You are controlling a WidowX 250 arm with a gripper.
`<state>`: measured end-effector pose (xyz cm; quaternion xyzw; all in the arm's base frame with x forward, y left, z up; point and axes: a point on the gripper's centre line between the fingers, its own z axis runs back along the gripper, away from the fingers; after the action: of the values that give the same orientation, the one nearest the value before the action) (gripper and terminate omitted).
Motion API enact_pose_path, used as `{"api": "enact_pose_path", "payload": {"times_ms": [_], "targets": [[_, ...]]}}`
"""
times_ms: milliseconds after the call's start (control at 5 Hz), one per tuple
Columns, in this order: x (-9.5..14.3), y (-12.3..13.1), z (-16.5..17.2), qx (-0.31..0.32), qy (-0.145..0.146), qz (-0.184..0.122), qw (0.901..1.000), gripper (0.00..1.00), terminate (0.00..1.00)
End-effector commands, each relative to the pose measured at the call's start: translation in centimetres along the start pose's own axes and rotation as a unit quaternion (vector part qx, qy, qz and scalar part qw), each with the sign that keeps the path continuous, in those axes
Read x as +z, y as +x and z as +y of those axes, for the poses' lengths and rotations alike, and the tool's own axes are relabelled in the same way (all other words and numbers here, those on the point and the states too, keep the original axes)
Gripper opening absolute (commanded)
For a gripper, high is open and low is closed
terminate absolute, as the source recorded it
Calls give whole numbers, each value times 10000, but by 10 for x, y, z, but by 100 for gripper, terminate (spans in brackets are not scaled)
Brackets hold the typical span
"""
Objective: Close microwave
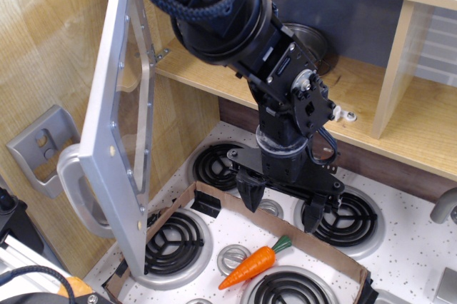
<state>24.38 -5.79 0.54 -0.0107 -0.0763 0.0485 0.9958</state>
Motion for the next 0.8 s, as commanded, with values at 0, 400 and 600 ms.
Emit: {"api": "enact_pose_path", "payload": {"times_ms": [0, 400, 600], "targets": [[0, 0, 0, 0, 0, 0, 10000, 100, 0], [56, 15, 13, 92, 144, -469, 9988, 100, 0], [86, 18, 28, 138, 92, -688, 9975, 100, 0]]}}
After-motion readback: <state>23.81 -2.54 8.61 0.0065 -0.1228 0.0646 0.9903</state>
